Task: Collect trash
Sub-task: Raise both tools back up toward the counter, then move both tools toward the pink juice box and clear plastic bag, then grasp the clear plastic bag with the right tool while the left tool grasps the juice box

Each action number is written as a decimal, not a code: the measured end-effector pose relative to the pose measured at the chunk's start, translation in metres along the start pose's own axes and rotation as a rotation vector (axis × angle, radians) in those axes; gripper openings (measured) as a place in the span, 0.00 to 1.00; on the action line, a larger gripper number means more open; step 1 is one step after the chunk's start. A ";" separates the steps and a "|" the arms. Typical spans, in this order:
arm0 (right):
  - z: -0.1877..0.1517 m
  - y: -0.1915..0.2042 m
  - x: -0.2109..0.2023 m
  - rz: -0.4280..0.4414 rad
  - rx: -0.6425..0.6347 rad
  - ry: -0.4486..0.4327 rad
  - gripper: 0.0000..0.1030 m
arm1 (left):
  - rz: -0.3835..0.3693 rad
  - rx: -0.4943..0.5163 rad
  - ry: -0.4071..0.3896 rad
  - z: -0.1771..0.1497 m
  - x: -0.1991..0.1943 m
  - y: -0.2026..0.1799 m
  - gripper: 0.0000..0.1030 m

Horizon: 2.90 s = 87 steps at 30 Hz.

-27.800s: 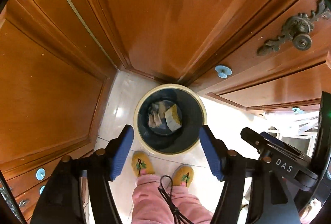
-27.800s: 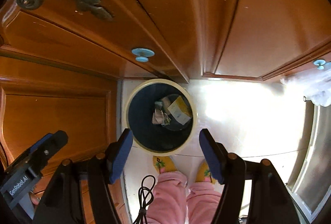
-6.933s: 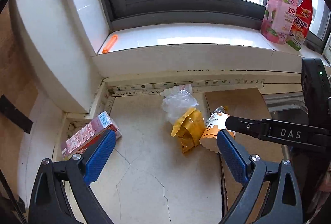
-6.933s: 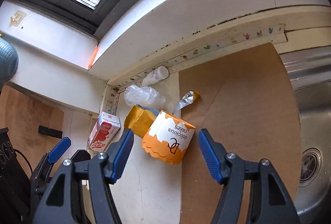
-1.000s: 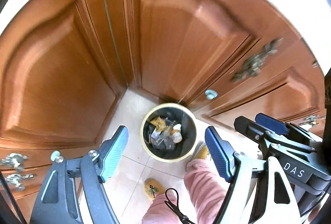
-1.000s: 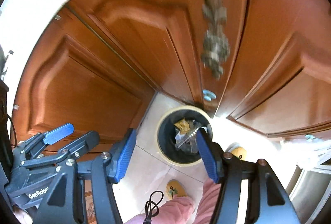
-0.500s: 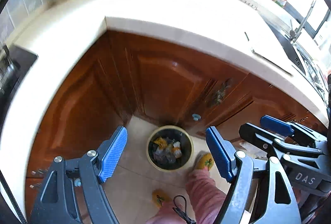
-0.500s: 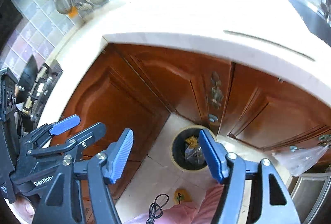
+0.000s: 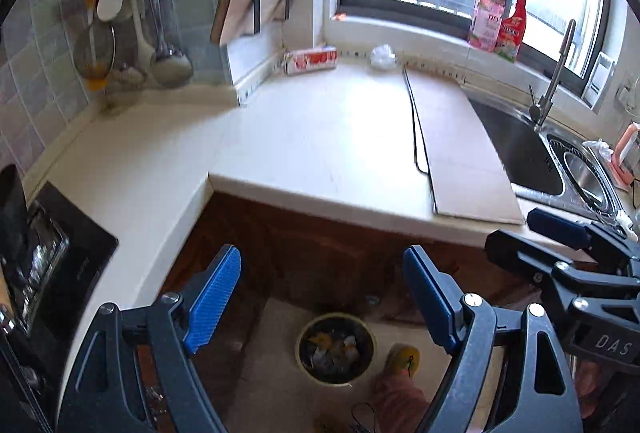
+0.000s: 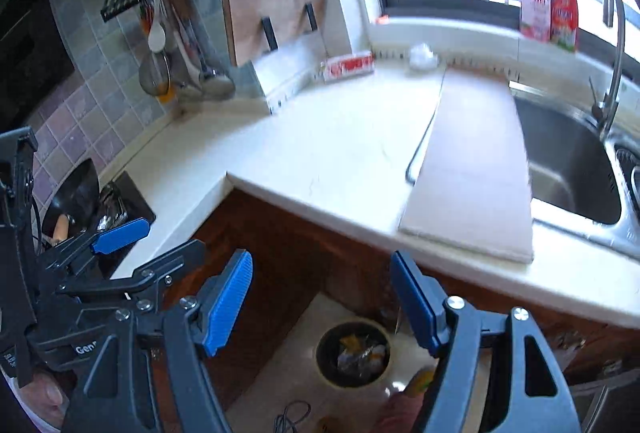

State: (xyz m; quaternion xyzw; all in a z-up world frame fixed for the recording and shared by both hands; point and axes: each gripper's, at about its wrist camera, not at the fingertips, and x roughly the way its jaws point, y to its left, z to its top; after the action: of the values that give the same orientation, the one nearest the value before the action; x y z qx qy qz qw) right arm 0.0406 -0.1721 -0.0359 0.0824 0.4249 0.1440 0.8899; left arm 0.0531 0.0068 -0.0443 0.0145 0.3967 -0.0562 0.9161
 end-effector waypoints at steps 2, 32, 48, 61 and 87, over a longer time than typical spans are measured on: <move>0.017 0.000 -0.011 -0.011 -0.027 -0.031 0.70 | 0.015 0.021 -0.024 0.016 -0.006 -0.005 0.82; 0.302 -0.143 0.095 0.018 0.075 -0.122 0.70 | 0.157 0.301 -0.179 0.342 0.138 -0.059 0.91; 0.378 -0.251 0.302 0.016 0.255 0.084 0.70 | 0.226 0.217 0.108 0.405 0.378 -0.029 0.91; 0.373 -0.271 0.388 0.028 0.276 0.198 0.70 | 0.268 0.348 0.197 0.393 0.468 -0.020 0.91; 0.352 -0.257 0.413 0.059 0.148 0.238 0.41 | 0.266 0.467 0.278 0.372 0.507 -0.042 0.94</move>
State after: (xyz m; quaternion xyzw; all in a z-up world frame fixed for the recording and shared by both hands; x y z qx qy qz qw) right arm 0.6094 -0.2884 -0.1876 0.1425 0.5345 0.1469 0.8200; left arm 0.6617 -0.1073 -0.1582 0.2843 0.4894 -0.0228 0.8241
